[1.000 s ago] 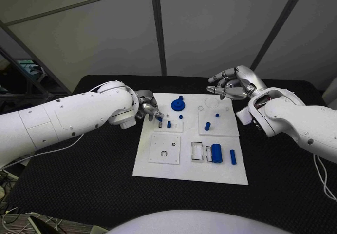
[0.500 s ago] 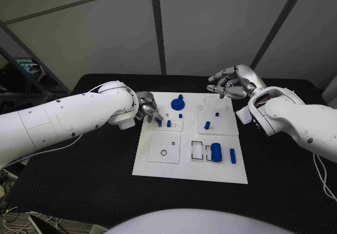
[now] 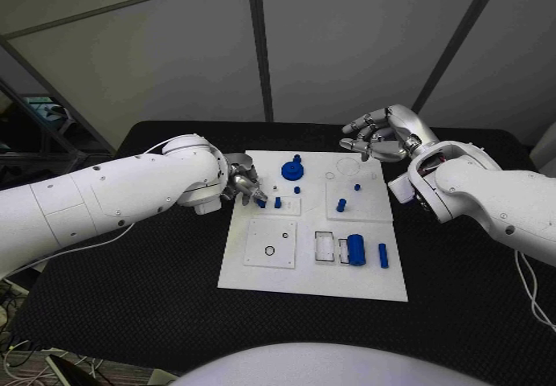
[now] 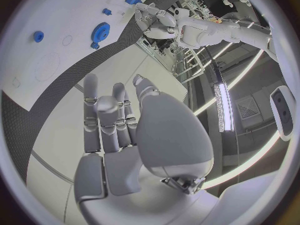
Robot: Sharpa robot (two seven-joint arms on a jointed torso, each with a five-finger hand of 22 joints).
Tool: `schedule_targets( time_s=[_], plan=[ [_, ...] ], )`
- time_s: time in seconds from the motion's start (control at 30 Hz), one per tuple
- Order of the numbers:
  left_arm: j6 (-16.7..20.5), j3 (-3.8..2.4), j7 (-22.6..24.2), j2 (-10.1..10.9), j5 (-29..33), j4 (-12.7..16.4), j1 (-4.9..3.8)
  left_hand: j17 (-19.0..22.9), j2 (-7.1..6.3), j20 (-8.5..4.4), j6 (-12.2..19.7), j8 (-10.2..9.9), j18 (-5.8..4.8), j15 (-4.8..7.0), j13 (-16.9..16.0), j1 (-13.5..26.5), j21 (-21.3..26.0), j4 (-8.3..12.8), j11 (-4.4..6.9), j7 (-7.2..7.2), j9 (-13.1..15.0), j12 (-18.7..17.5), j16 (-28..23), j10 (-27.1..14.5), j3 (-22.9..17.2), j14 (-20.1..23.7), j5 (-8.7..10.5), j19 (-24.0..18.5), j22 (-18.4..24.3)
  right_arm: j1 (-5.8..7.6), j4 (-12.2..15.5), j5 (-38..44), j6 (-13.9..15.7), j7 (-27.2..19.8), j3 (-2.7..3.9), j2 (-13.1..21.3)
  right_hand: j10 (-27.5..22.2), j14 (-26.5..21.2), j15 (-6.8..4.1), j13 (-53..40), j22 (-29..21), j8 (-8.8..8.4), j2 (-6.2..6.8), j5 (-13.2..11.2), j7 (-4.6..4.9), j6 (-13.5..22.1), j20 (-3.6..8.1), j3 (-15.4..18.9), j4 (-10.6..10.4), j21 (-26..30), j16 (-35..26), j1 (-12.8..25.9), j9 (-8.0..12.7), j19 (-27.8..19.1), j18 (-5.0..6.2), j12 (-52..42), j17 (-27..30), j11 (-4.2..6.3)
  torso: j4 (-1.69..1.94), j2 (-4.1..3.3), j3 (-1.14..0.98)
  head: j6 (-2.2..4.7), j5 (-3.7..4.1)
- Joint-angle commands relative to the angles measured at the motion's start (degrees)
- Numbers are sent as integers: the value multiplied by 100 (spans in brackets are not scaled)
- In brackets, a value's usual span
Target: Assemble the parts on the task board
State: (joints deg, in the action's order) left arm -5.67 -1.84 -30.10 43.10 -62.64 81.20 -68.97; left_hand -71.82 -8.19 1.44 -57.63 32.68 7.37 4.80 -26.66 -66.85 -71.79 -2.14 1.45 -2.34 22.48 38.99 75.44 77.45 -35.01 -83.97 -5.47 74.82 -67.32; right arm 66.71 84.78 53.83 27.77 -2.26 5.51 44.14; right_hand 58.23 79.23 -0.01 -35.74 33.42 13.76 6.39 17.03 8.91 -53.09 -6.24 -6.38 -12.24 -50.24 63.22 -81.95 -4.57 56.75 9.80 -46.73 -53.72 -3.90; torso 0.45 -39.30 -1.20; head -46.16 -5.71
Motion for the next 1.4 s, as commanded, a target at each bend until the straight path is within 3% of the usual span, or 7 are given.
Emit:
schedule_targets(
  time_s=[0.03,0.77,1.03,1.4],
  plan=[
    [-100,7,-25,-6,-102,-9,8,-5,6,-10,-17,35,-164,47,7,-78,-25,674,74,8,7,31,32,95,-699,-193,-31,30,3,8,2,-15,-34,-29,4,-6,-43,-31,-16,7,-6,35,-1,20,-10,49,1,-5,-17,27,-37,38,7,23,74,-23,3,-3,2,0,-5,-3,-3],
    [-234,11,-29,-88,-104,-98,18,-5,-33,-19,-52,44,-170,55,5,-12,-44,663,87,26,32,43,31,156,-749,-193,-53,50,-29,8,10,-19,-37,-34,4,-3,-43,-31,-16,7,-6,35,-1,20,-10,49,1,-5,-17,27,-37,38,7,23,74,-23,3,-3,-5,-3,-6,-28,14],
    [-258,20,-29,-133,-65,-179,18,-15,-94,-52,-181,62,-200,94,-248,197,-137,590,148,109,79,285,38,354,-725,-199,-58,139,-163,8,15,-19,-35,-32,4,7,-43,-29,-16,15,-11,37,5,22,-9,51,1,-9,-24,36,-44,42,7,29,73,-28,5,-3,0,0,-6,-41,40],
    [-196,22,-23,-198,-53,-269,25,-22,-33,-87,-326,21,-228,128,-402,376,-208,470,192,171,89,429,42,462,-468,-203,-30,217,-272,8,19,-19,-40,-34,4,8,-43,-29,-16,15,-11,37,5,22,-9,51,1,-9,-24,36,-44,42,7,29,73,-28,5,-3,0,0,-5,-50,46]
  ],
)
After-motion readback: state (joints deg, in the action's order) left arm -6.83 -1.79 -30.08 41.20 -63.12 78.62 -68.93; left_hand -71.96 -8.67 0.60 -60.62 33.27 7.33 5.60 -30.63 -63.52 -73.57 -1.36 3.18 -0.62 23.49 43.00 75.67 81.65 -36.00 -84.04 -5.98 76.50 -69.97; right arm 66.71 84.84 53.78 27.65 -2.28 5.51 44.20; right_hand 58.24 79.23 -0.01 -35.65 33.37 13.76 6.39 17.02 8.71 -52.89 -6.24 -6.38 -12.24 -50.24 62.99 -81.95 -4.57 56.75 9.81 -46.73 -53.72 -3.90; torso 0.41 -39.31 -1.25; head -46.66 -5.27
